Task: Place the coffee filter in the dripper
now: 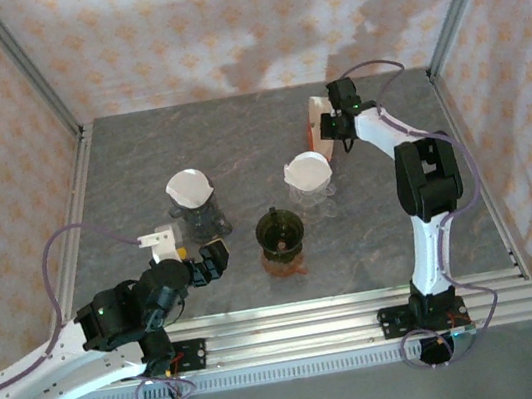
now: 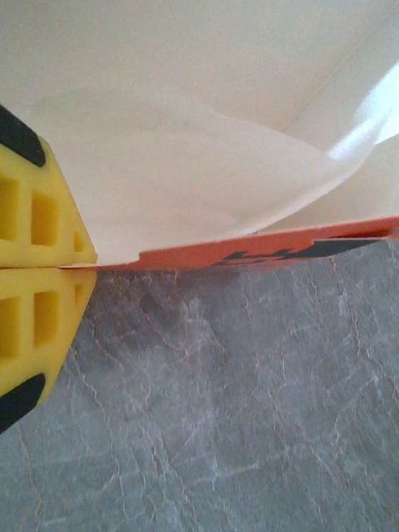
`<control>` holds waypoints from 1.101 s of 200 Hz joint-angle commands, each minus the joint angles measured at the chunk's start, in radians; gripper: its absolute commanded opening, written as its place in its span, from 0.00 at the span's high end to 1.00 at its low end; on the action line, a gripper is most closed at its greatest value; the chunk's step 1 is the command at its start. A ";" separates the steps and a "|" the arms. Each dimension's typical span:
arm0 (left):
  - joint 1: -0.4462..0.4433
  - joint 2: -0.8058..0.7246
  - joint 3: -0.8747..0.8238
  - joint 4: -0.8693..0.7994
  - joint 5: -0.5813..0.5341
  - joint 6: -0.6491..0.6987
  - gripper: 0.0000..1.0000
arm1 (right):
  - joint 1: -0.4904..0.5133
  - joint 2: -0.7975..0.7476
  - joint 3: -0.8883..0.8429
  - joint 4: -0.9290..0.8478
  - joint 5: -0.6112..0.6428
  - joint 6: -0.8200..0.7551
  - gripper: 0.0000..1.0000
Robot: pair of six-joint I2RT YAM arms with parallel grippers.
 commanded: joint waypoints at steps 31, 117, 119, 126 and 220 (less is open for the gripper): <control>0.012 -0.008 -0.021 0.028 -0.013 -0.011 0.00 | -0.003 -0.123 -0.057 -0.017 0.137 -0.050 0.96; 0.011 -0.024 -0.023 0.034 0.000 -0.005 0.01 | -0.024 -0.154 -0.135 -0.026 0.177 -0.060 0.95; 0.012 -0.024 -0.022 0.034 0.000 -0.006 0.01 | -0.025 -0.155 -0.136 -0.025 0.175 -0.061 0.95; 0.011 -0.027 -0.022 0.033 0.000 -0.005 0.00 | -0.026 -0.154 -0.138 -0.027 0.171 -0.061 0.94; 0.012 -0.026 -0.009 0.021 -0.006 0.003 0.00 | -0.024 -0.214 -0.170 0.001 0.126 -0.017 0.58</control>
